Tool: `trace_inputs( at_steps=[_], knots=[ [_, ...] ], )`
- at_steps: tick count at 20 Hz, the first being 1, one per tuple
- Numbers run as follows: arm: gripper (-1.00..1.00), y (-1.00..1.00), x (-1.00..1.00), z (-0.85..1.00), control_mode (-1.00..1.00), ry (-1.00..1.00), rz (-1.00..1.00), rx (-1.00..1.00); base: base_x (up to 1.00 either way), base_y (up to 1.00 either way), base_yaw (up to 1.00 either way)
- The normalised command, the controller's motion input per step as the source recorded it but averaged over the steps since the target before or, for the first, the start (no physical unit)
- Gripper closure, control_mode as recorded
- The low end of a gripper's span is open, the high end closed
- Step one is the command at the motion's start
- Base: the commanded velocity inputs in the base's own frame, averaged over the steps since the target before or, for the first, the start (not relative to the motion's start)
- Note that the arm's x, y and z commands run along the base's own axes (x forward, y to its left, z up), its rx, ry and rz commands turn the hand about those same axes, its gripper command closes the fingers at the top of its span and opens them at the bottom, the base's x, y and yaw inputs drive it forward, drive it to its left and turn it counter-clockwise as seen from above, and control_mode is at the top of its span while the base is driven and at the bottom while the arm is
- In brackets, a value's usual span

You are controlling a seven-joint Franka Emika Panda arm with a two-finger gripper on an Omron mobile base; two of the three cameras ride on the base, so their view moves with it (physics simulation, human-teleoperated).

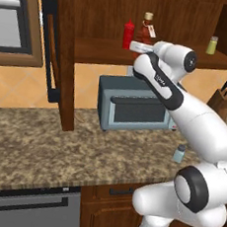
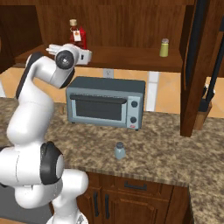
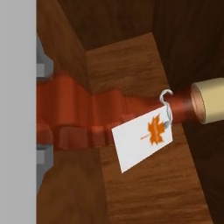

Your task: Put the shaker and condiment bottle from the counter next to their counterparts in the cabinet.

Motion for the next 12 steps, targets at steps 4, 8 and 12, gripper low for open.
trace_inputs(
  at_steps=[4, 8, 12],
  knots=[
    [1.0, 0.0, 0.42, -0.19, -1.0, 0.0, 0.0, 0.0, 0.0, 0.0, 0.0],
    [1.0, 0.0, 0.43, -0.28, -1.0, 0.01, 0.0, 0.0, 0.0, 0.0, 0.0],
    [1.0, 0.0, 0.41, -0.28, -1.0, 0.0, 0.0, 0.0, 0.0, 0.0, 0.0]
  ],
)
